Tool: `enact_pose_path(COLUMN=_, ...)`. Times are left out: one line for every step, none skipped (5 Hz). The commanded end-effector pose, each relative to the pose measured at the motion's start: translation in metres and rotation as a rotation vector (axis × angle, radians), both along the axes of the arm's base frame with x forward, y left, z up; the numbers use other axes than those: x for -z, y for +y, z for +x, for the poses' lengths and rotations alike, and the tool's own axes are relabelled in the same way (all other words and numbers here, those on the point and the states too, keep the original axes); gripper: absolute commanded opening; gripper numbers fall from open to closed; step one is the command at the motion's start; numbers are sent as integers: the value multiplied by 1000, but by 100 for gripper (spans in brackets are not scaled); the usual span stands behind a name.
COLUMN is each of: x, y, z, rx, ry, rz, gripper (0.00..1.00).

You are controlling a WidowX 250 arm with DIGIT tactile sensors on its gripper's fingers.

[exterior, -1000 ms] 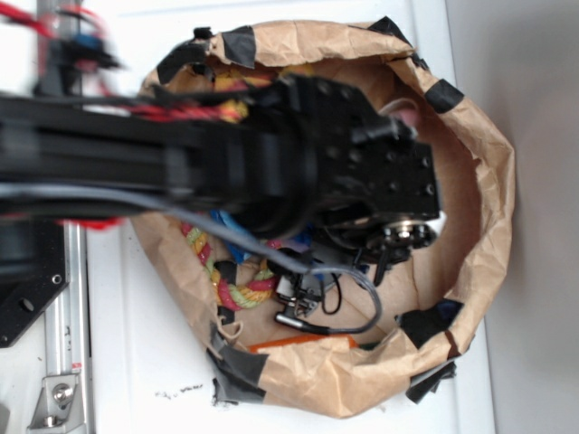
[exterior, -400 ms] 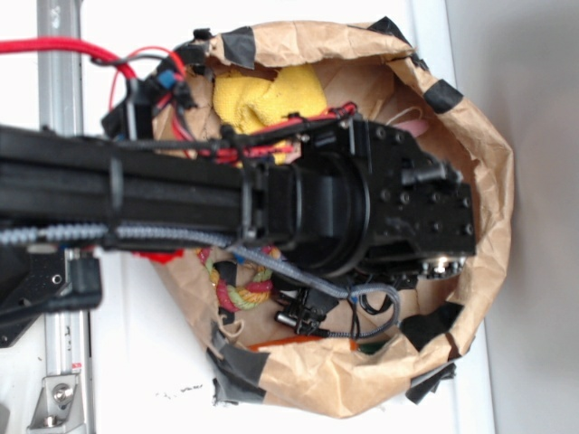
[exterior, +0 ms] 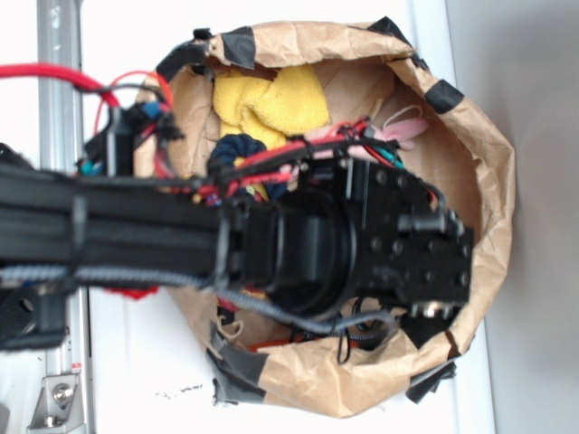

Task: Grab the blue rope.

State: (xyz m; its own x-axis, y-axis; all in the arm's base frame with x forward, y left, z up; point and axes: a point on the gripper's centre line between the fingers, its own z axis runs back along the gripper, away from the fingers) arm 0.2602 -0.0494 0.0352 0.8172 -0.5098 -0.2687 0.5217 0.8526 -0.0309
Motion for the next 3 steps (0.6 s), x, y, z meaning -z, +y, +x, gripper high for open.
enact_pose_path(x=-100, y=21, z=-10, rx=-247, ry=-402, rz=8, gripper=0)
enact_pose_path(x=-147, y=35, z=-25, rx=-333, ry=-590, rz=-9, gripper=0)
enact_pose_path(x=-170, y=31, z=-24, rx=-364, ry=-608, rz=-5, gripper=0)
